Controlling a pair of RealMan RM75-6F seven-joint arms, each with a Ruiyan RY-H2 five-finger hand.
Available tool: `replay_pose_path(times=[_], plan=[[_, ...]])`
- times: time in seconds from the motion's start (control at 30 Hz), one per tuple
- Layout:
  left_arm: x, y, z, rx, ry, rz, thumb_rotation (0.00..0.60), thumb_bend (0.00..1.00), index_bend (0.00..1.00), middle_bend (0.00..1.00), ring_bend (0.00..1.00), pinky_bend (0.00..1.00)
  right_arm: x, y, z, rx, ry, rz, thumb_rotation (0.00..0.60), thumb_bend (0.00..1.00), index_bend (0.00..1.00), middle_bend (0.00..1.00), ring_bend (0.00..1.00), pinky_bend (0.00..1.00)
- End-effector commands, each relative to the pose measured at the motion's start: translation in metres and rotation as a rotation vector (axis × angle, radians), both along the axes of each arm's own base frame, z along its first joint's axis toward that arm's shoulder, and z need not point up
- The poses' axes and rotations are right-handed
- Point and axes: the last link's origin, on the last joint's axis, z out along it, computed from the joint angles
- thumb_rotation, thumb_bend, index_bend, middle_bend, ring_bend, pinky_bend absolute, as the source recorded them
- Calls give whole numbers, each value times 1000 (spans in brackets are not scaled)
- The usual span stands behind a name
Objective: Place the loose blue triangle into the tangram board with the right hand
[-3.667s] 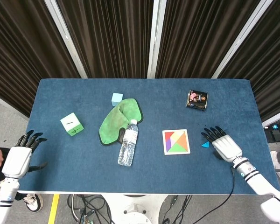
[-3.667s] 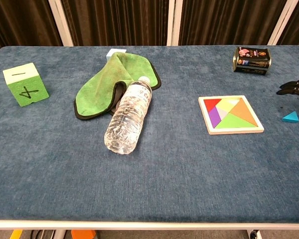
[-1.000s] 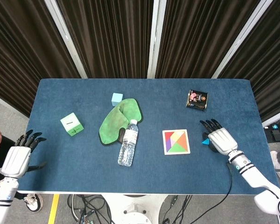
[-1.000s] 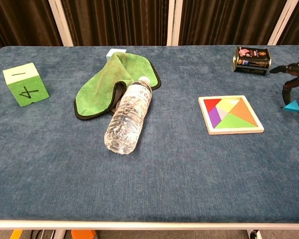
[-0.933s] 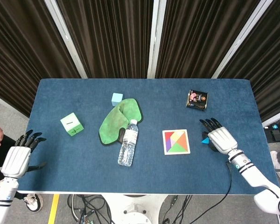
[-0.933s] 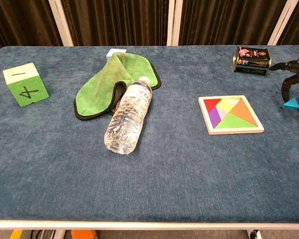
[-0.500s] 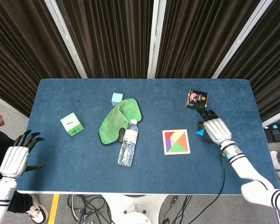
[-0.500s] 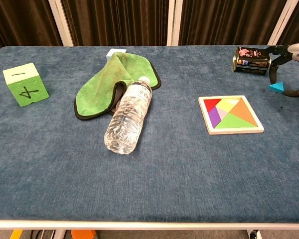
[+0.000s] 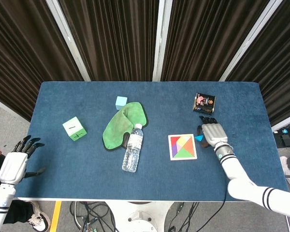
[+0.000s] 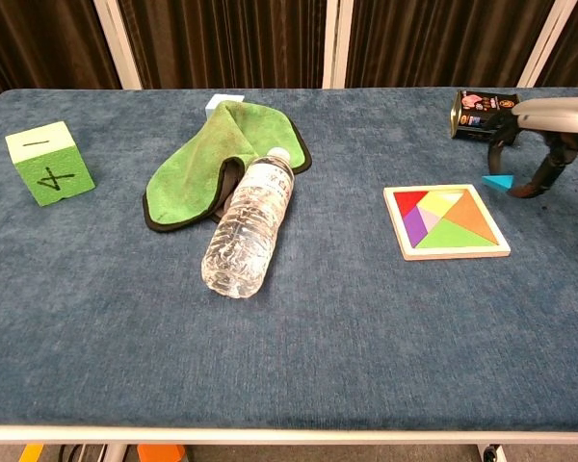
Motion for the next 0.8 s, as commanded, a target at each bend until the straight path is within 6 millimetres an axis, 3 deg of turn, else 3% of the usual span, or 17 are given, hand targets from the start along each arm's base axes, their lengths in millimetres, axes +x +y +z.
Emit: replay_pose_path(times=[0.03,0.37,0.8], plan=[[-3,0,0,0,-5,4,600,73,264,155,38,150,21,5,-15,6,-4,-5,600,224,591,0,0,0],[-11,0,1,0,-26,13,600,74,265,155,38,150,42,9,-24,-58,-32,-63,600,225,592,0,0,0],[-17,0,3,1,-44,16,600,73,266,155,38,150,55,5,-31,-86,-97,-249,600,229,600,0,0,0]])
